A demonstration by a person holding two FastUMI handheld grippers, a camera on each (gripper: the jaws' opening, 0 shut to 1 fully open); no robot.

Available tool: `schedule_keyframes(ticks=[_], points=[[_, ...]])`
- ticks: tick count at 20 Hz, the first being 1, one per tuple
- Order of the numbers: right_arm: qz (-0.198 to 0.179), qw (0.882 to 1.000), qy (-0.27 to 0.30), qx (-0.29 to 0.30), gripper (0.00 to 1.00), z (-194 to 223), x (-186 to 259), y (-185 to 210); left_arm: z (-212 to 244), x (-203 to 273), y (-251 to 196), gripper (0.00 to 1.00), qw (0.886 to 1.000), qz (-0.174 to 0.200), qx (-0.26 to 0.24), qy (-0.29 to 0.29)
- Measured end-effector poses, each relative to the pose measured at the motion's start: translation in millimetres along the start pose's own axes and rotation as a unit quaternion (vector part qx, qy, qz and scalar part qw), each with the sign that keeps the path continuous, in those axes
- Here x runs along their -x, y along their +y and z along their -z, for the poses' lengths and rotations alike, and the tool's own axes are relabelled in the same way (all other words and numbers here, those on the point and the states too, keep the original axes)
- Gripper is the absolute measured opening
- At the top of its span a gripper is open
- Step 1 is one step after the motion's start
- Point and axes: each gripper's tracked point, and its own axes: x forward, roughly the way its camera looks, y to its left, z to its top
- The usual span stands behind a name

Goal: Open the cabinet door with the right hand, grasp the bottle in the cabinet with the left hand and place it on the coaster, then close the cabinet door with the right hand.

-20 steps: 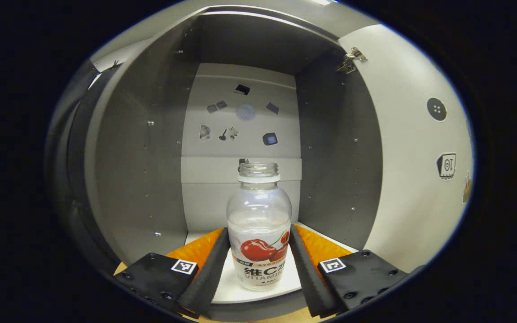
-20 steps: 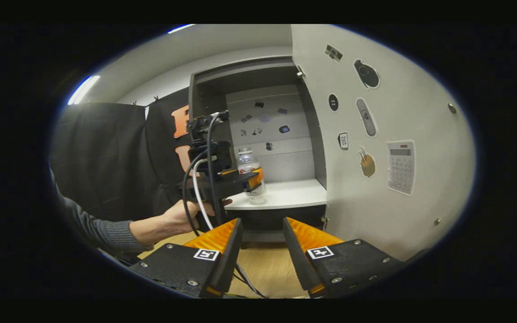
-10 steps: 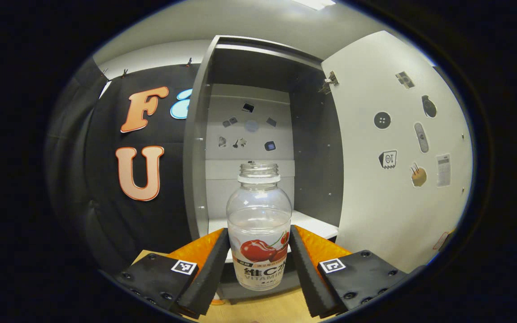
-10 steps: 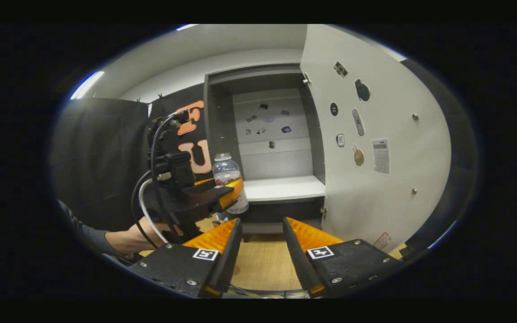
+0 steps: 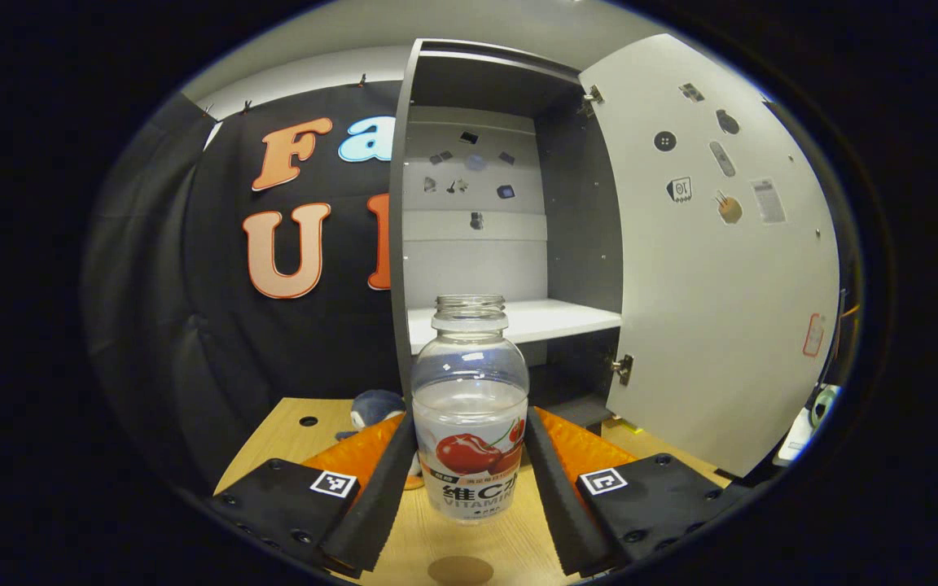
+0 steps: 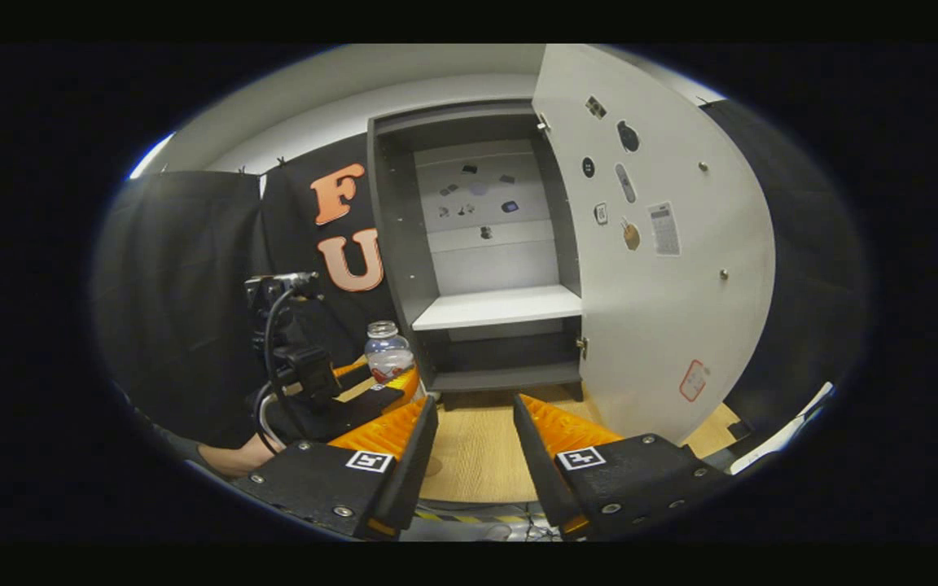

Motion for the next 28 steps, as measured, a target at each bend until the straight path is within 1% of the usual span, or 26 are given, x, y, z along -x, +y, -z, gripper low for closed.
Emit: schedule_keyframes(ticks=[5,7,10,11,14,20,23,24,28], points=[[0.007,0.999,0.038,-0.008,0.59,25,-1,-2,66,10,5,0.84,1.000,-0.007,-0.015,0.020],[0.012,0.999,0.050,-0.011,0.59,33,-3,-5,87,11,5,0.84,0.999,-0.003,-0.018,0.031],[0.014,0.997,0.069,-0.022,0.59,44,-7,-6,113,12,6,0.84,0.999,0.001,-0.010,0.043],[0.016,0.997,0.074,-0.022,0.60,47,-8,-7,121,10,9,0.84,0.999,-0.006,-0.010,0.046],[0.020,0.995,0.093,-0.021,0.60,59,-13,-10,143,9,7,0.85,0.998,-0.003,0.001,0.063],[0.018,0.992,0.122,-0.017,0.61,75,-24,-7,181,1,6,0.86,0.995,-0.006,0.013,0.096],[0.011,0.991,0.130,-0.020,0.60,79,-29,-3,194,0,8,0.84,0.994,-0.010,0.016,0.109],[0.010,0.991,0.133,-0.019,0.61,80,-31,-3,192,0,9,0.85,0.995,-0.012,0.015,0.101],[0.003,0.989,0.146,-0.019,0.61,85,-39,1,194,4,10,0.85,0.994,-0.018,0.008,0.105]])
